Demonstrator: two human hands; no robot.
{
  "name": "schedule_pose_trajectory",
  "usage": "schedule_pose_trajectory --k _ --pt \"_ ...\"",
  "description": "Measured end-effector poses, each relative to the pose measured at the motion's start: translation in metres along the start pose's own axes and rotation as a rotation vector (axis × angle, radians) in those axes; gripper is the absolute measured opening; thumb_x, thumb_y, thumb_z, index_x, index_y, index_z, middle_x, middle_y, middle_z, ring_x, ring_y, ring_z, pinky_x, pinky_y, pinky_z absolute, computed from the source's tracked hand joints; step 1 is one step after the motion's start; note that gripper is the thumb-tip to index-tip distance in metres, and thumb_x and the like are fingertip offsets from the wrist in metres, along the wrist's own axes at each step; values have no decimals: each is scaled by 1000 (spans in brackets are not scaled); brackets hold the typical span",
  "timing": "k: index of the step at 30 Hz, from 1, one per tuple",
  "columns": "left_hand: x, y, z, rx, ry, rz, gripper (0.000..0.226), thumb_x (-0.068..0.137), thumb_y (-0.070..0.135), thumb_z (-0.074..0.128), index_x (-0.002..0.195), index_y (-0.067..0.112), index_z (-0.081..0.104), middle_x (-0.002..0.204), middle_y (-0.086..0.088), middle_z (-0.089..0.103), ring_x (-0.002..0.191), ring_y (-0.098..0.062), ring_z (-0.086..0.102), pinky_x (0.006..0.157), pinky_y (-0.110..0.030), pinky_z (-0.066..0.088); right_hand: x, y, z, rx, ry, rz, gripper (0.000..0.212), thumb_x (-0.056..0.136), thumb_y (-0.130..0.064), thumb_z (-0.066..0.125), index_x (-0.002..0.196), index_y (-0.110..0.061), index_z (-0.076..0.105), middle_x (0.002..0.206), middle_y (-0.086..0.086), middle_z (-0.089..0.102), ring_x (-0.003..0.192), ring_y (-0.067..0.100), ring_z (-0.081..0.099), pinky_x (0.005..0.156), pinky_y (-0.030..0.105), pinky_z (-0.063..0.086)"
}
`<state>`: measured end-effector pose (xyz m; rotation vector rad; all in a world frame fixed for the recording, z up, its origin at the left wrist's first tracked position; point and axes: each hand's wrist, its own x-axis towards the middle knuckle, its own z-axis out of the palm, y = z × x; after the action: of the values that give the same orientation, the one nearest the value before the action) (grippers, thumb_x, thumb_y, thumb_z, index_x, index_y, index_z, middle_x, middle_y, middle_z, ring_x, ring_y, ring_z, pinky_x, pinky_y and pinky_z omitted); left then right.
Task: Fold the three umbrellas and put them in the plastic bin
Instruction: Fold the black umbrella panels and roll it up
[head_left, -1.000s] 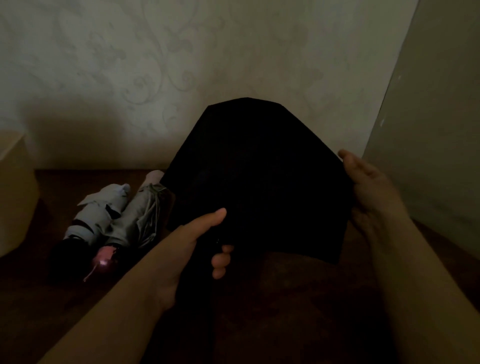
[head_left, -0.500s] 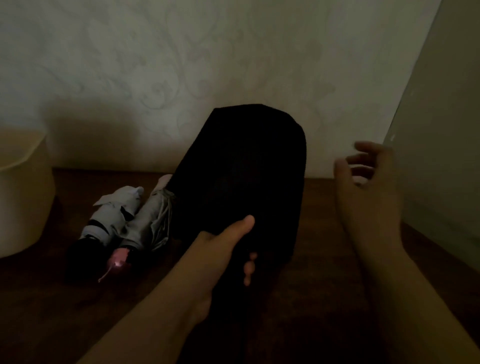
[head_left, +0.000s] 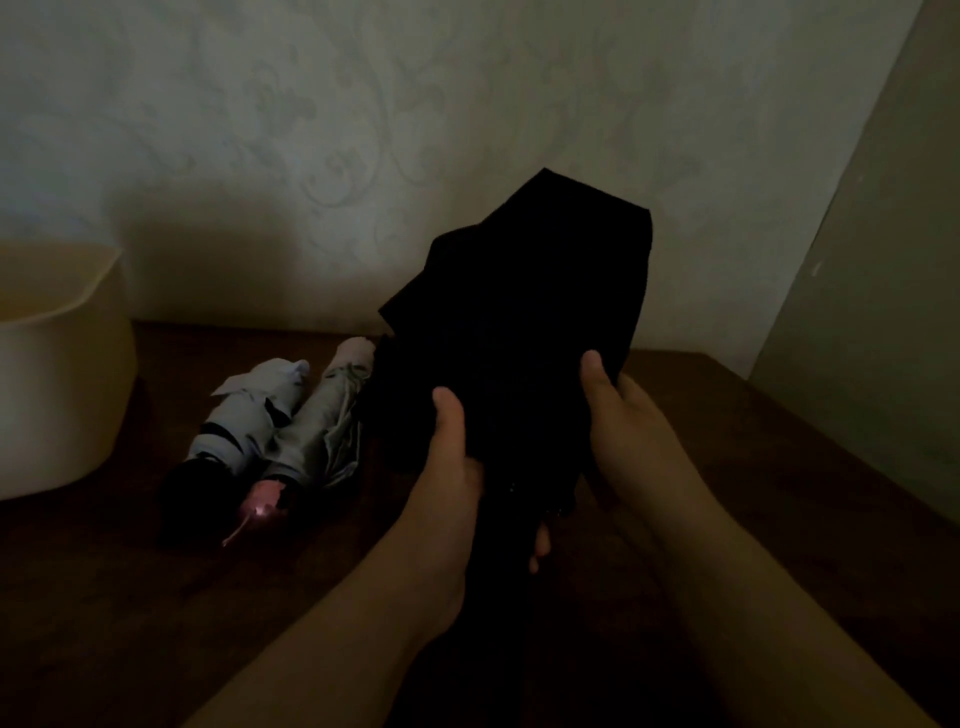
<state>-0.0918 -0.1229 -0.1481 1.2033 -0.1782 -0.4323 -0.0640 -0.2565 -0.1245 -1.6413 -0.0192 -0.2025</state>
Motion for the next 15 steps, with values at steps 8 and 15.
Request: schedule_pose_trajectory --k 8,15 --pt "1 2 3 38 111 -7 70 90 63 24 89 11 69 60 -9 63 47 -16 53 48 -26 42 0 3 4 9 -18 9 31 98 -43 36 114 -23 53 92 -15 59 68 -10 58 51 5 46" --pt "3 -1 0 203 253 59 54 93 55 34 102 9 59 56 -8 60 46 -14 55 45 -22 45 -3 4 7 -283 198 -164 54 91 -44 52 139 -26 37 135 -3 43 112 10 53 96 32 47"
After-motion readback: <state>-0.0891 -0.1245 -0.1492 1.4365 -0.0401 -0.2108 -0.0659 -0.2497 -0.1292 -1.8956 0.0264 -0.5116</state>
